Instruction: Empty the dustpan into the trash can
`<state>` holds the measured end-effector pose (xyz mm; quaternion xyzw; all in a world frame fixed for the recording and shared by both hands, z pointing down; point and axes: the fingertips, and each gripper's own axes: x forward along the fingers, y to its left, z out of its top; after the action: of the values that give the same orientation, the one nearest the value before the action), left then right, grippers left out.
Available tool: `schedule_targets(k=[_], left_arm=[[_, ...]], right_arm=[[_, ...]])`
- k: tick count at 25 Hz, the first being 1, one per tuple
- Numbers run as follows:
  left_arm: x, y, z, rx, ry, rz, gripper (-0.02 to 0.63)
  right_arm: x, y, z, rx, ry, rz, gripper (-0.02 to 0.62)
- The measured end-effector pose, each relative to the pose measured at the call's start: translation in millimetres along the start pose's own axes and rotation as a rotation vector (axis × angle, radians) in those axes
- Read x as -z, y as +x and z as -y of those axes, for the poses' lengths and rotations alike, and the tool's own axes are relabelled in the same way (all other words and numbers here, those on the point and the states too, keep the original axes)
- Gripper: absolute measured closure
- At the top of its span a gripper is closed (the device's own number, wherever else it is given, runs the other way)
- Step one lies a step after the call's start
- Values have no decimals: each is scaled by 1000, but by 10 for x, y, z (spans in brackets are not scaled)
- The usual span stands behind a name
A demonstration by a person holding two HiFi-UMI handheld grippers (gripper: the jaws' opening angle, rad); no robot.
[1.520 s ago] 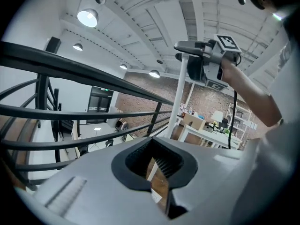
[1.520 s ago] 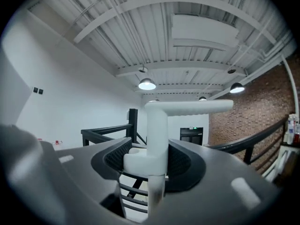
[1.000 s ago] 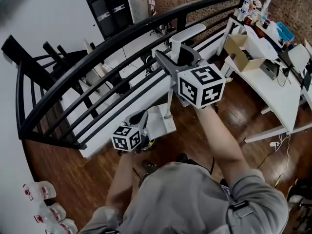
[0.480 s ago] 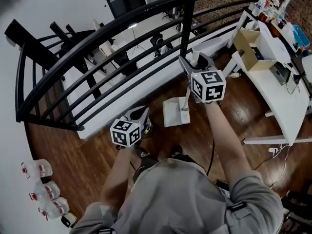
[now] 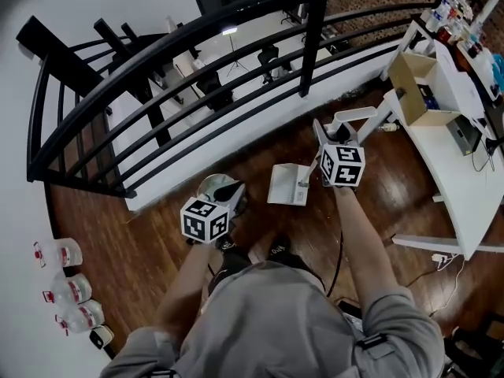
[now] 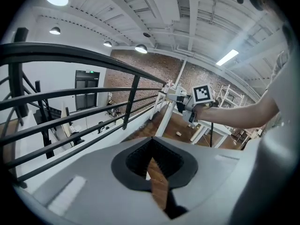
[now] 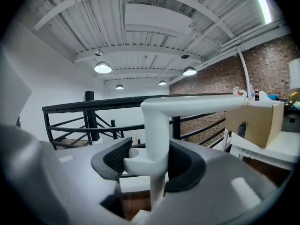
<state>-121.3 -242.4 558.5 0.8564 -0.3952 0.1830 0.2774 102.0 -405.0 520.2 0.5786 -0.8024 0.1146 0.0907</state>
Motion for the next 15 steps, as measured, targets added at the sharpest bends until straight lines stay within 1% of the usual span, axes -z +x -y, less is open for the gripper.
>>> schedule_targets(k=[10, 15], left_arm=[[124, 167, 240, 34, -15, -45, 601], [156, 189, 240, 33, -18, -55, 601]], right_arm=[[692, 12, 13, -39, -40, -78, 394], [1045, -130, 20, -32, -65, -141, 394]])
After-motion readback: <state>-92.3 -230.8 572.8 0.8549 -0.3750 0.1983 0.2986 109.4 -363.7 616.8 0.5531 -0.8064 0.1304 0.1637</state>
